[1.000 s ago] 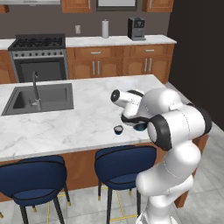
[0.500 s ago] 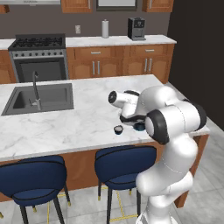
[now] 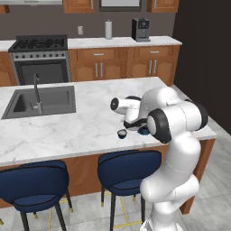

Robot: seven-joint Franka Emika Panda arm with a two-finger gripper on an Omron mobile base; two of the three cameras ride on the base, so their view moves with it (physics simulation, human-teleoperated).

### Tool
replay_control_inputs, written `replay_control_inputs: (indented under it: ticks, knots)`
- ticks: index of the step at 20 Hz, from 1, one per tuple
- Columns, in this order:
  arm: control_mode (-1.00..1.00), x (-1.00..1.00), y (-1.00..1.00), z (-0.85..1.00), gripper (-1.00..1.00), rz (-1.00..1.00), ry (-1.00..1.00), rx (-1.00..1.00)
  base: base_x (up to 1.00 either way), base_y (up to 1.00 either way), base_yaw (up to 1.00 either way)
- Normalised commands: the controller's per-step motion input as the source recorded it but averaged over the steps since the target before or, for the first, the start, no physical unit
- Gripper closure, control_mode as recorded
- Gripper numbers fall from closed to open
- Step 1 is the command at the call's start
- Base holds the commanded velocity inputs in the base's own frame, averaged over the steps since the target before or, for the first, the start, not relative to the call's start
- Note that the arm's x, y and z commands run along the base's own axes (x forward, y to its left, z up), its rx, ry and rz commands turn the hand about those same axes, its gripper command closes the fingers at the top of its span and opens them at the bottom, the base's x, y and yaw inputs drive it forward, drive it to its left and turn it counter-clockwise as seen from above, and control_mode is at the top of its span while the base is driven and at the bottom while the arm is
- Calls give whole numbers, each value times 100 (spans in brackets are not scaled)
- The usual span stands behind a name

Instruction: Stack the yogurt containers by placing the smaller containers on top of the larger containers.

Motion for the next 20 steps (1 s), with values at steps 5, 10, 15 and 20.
replay_control_inputs:
  ticks: [5, 10, 15, 20]
  knots:
    - [-100, 18, 0, -10, 100, 0, 0, 0, 0, 0, 0]
    - [-100, 17, 0, -7, 100, 0, 0, 0, 0, 0, 0]
    - [-100, 11, 0, -10, 100, 0, 0, 0, 0, 0, 0]
    - [-100, 0, 0, -2, 100, 0, 0, 0, 0, 0, 0]
